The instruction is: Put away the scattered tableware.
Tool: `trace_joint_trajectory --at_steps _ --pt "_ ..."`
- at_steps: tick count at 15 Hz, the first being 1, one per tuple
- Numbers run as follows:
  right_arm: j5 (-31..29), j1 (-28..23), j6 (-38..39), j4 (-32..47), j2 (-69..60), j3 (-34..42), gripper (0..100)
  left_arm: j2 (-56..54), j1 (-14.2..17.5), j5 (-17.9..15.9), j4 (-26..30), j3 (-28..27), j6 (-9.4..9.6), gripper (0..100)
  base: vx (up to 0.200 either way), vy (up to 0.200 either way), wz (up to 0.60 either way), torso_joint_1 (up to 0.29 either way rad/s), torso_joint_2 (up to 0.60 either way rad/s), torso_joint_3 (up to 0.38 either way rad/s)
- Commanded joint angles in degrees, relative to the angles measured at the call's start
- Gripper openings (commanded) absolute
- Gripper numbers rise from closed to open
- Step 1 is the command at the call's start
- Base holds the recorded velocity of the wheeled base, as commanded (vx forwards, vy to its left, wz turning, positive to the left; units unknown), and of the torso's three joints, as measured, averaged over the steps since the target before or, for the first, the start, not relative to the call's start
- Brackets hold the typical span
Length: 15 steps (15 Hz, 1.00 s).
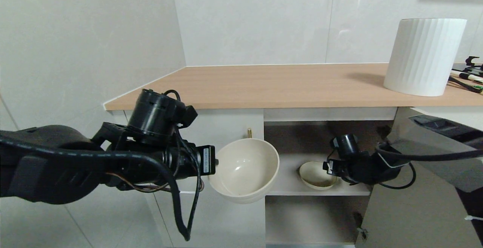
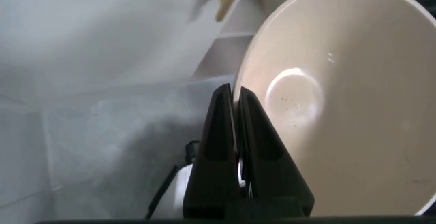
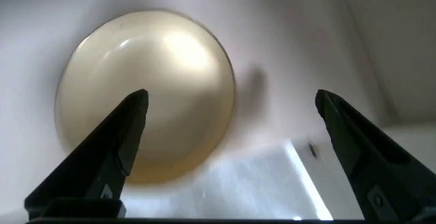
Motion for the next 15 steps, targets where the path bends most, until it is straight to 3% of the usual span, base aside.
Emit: trace_joint_trajectory --at_steps 1,3,7,10,15 --pt "1.13 2.87 -0.28 0.01 -10.86 7.13 100 3.59 -1.55 0.83 -0.22 -0.31 -0.01 0 0.0 0.0 0.0 0.0 0.0 0.0" --pt "4.55 7.09 -0.37 3.44 -22.63 12.85 100 6.32 -4.27 3.03 -0.22 -0.49 -0.09 0 0.0 0.0 0.0 0.0 0.0 0.0" --pt "6.49 13.94 -1.95 14.52 -39.51 17.42 100 8.6 -7.44 6.63 -0.22 -0.23 -0.09 0 0.0 0.0 0.0 0.0 0.0 0.0" --pt "14.4 18.6 -2.22 23.75 -48.3 17.42 100 9.75 -8.32 6.72 -0.13 -0.14 -0.09 0 0.0 0.0 0.0 0.0 0.0 0.0" --pt "16.51 24.75 -2.22 27.79 -45.84 17.42 100 9.75 -10.51 7.95 -0.13 0.48 -0.36 0 0.0 0.0 0.0 0.0 0.0 0.0"
